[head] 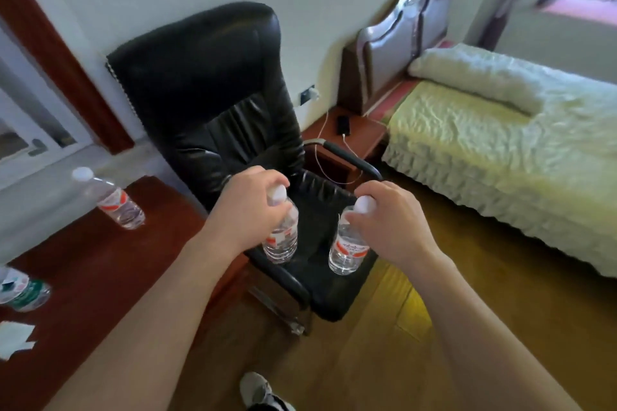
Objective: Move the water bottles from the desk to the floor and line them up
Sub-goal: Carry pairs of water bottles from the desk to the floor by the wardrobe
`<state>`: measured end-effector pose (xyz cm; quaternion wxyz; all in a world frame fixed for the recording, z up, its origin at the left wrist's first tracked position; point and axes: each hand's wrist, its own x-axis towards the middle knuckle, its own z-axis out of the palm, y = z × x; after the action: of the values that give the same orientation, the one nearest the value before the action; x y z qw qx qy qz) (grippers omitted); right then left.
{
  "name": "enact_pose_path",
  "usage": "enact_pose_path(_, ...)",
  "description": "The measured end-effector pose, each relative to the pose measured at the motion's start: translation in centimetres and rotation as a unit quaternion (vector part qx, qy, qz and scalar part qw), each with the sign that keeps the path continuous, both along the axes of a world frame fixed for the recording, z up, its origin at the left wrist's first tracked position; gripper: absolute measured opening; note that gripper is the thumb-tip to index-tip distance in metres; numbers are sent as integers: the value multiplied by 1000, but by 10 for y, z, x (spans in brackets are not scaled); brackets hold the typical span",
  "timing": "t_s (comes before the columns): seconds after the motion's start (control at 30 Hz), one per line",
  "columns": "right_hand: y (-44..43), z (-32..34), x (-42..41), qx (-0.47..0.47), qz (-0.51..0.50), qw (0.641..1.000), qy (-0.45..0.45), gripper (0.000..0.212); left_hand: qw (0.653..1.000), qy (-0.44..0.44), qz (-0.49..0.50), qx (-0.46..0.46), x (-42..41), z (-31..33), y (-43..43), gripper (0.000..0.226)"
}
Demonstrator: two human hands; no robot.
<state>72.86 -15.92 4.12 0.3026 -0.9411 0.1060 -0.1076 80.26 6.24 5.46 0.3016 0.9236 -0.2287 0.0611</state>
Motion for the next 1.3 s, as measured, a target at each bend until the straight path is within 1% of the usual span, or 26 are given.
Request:
enact_pose_path(0.13, -60, 2, -50, -19, -65, 998, -7, 33, 997, 10, -75, -5, -21, -2, -71, 24)
enact_pose_path(0.27, -113, 2, -99, -23, -136, 990, -18, 32, 987, 24, -161, -10, -38, -3, -143, 25)
enact_pose_path(0.5, -200, -8, -164, -27, -284, 958, -9, 30, 950, 34, -310, -3, -62, -11, -273, 23)
enact_pose_path(0.67, -251, -15, -201, -23, -390, 921, -10, 27, 917, 51, -396, 2, -72, -19, -361, 24)
enact_pose_path(0.8, -284, -18, -222, -17, -465, 885, 3, 28, 882, 49, -468, 15, -79, -26, -423, 25)
enact_pose_path(1.0, -321, -17, -258, -4, -580, 814, -2, 28, 822, 68, -565, 29, -93, -28, -517, 27)
enact_pose_path(1.2, -366, -17, -296, 10, -640, 768, 2, 29, 775, 74, -626, 45, -127, -31, -606, 25)
enact_pose_path(1.3, -395, -22, -315, 16, -654, 756, 2, 30, 760, 80, -642, 59, -149, -36, -649, 25)
